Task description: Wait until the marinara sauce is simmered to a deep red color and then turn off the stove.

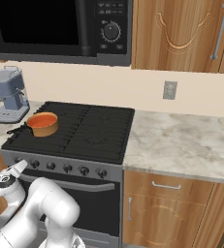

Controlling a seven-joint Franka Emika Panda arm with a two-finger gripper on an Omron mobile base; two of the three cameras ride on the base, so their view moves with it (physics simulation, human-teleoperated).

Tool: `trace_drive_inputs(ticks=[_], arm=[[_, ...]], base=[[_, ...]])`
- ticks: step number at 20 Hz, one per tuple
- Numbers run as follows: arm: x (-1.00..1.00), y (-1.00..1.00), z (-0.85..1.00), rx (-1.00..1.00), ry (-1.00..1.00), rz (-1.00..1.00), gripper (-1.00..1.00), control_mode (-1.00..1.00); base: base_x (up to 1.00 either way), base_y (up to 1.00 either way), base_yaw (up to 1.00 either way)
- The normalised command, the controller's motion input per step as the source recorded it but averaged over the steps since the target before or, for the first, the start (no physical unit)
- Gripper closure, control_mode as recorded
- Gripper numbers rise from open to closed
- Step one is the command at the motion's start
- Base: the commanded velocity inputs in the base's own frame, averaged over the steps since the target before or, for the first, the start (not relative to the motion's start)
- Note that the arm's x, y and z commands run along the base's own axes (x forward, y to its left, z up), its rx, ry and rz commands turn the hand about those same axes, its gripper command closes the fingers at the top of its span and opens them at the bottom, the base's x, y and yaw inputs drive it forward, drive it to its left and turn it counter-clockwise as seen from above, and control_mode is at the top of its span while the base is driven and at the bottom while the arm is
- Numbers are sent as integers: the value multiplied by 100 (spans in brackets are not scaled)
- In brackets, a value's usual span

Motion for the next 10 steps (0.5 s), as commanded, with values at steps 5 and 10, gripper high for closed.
trace_drive_inputs(ticks=[5,10], arm=[[0,0,0,0,0,0,100,-100],[0,0,0,0,0,0,100,-100]], base=[[0,0,0],[0,0,0]])
